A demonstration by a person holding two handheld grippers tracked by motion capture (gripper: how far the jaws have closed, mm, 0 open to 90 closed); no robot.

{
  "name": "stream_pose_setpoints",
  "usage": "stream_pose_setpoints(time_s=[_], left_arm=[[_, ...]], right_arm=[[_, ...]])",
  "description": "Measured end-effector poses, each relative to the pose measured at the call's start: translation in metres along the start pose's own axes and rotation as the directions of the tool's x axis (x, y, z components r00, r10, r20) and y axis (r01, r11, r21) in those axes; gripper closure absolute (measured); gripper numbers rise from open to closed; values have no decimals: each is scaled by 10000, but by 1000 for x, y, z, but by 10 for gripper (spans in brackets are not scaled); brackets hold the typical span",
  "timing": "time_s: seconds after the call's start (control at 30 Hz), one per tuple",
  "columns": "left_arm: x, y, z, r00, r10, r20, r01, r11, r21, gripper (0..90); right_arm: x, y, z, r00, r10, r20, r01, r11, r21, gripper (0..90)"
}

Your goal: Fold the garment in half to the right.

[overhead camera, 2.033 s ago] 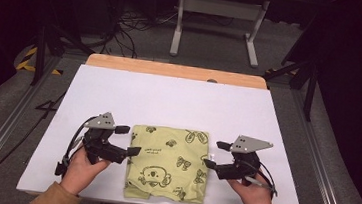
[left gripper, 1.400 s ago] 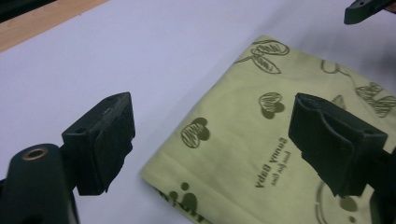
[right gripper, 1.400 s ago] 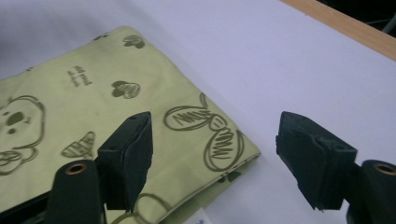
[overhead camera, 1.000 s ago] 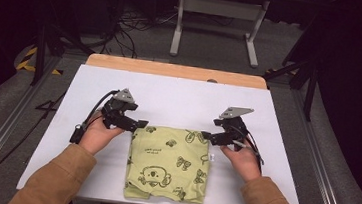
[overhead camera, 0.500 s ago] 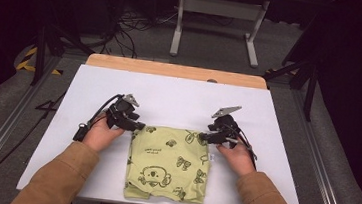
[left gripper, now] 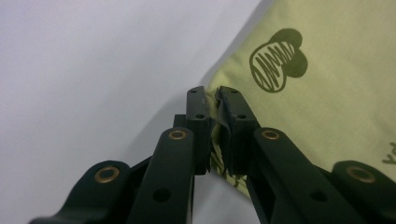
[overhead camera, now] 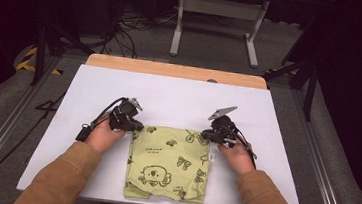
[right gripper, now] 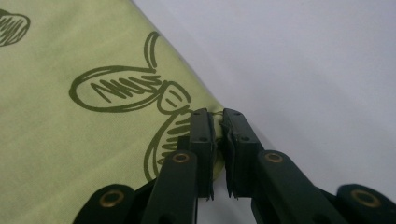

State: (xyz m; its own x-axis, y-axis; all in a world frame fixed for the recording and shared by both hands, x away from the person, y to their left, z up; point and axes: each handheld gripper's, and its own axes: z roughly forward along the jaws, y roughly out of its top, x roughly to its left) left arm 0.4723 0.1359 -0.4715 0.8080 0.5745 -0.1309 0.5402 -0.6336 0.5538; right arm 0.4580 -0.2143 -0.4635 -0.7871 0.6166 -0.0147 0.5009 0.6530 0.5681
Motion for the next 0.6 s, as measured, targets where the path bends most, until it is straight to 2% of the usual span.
stream_pose_setpoints(time_s=[0.07,0.13,0.33,0.47,0.6], left_arm=[[4,4,-1,10000,-66,-2,66,9992,-389,830],[7,10,-3,10000,-11,-77,7,9985,-544,830],[14,33,-6,9994,-56,-353,10,9914,-1309,829],[20,43,1,9983,-207,-542,117,9869,-1609,828],[26,50,8,9969,-426,-666,314,9864,-1612,827]], right_arm=[[-4,2,-2,9998,49,177,-49,10000,-20,831],[-8,5,-4,9988,61,488,-56,9999,-98,831],[-28,14,-11,9893,342,1415,-255,9977,-629,831],[-43,15,-9,9800,695,1865,-555,9953,-790,831],[-51,17,-8,9695,1084,2199,-822,9888,-1249,831]])
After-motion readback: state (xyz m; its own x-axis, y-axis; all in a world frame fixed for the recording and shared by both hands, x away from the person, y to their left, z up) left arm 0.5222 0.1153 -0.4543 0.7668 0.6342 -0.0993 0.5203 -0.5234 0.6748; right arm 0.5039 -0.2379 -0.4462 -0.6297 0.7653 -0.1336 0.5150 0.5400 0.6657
